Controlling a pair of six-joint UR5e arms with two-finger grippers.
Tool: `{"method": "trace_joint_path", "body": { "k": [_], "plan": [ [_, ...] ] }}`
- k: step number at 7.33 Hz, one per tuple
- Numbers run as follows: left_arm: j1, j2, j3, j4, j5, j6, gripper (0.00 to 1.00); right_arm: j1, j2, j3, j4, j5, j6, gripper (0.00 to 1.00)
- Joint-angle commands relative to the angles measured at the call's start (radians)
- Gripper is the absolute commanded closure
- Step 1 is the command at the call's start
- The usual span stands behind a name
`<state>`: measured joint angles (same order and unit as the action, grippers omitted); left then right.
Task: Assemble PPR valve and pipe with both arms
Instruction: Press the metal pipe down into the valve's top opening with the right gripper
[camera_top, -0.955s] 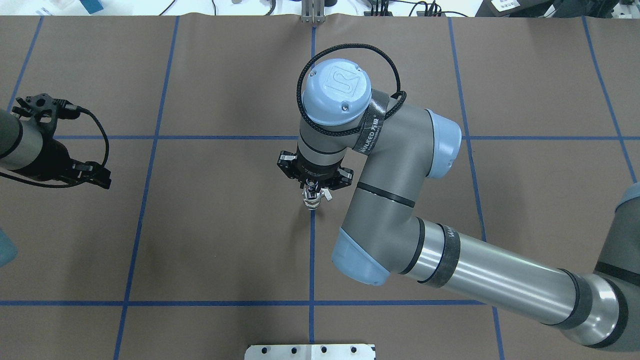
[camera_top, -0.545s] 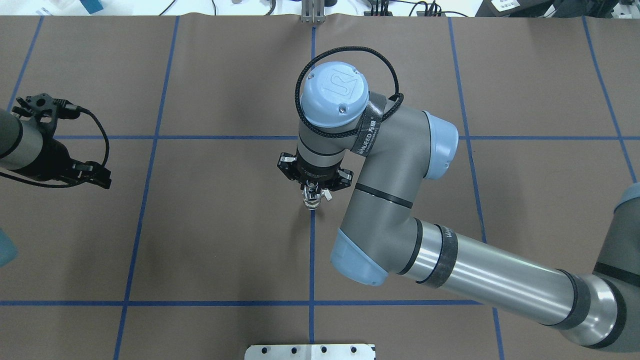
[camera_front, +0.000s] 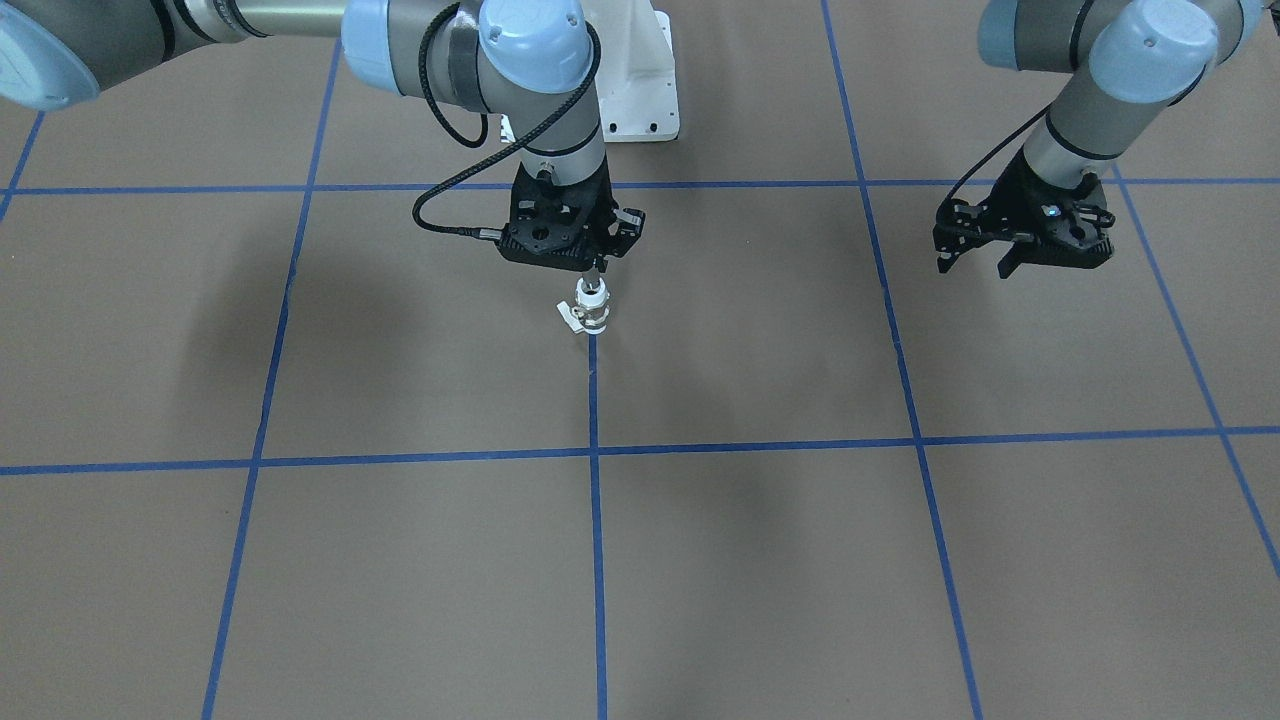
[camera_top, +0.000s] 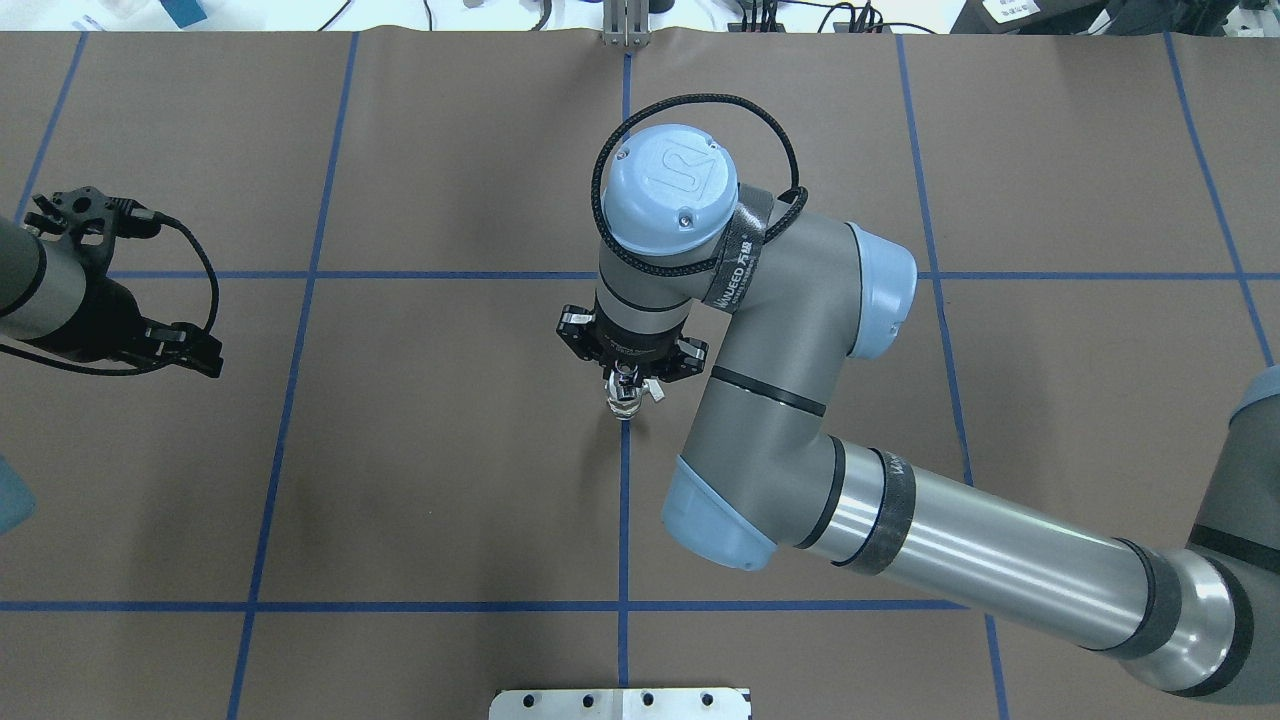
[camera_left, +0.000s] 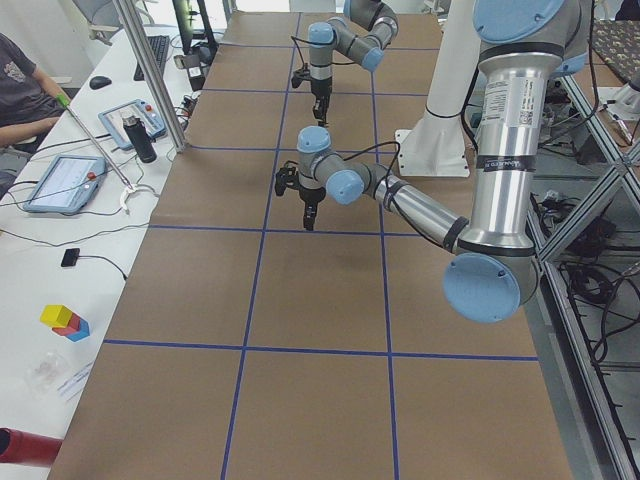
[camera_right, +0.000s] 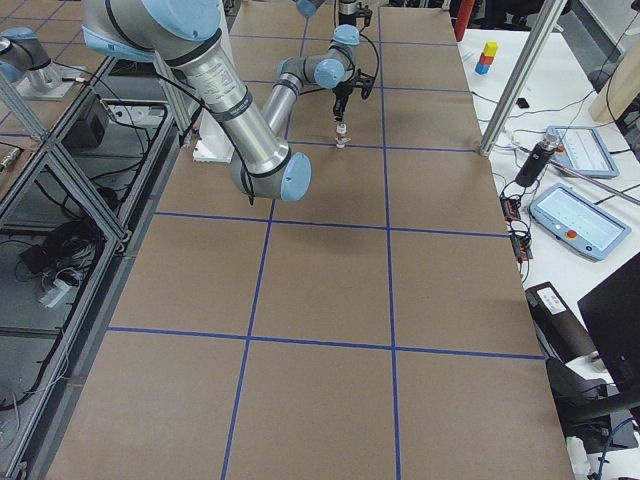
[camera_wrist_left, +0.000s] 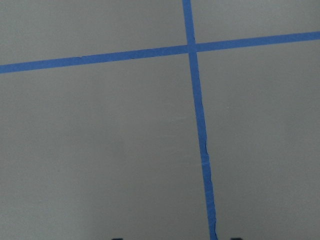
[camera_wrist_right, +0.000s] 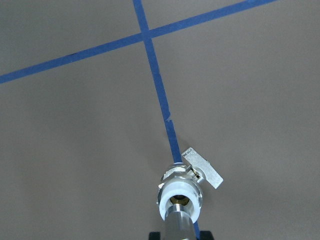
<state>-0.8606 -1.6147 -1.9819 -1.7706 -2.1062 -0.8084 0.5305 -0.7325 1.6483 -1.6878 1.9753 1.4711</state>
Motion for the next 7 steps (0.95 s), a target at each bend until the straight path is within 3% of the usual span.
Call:
{"method": "trace_joint_path", "body": {
  "k": [1, 7],
  "plan": [
    [0.000, -0.001, 0.000, 0.000, 0.000, 0.000, 0.22, 0.000, 0.002, -0.001, 0.000, -0.009, 0.000, 1.00],
    [0.000, -0.001, -0.002, 0.000, 0.000, 0.000, 0.22, -0.001, -0.001, -0.011, 0.002, -0.019, -0.002, 1.00]
  ]
}}
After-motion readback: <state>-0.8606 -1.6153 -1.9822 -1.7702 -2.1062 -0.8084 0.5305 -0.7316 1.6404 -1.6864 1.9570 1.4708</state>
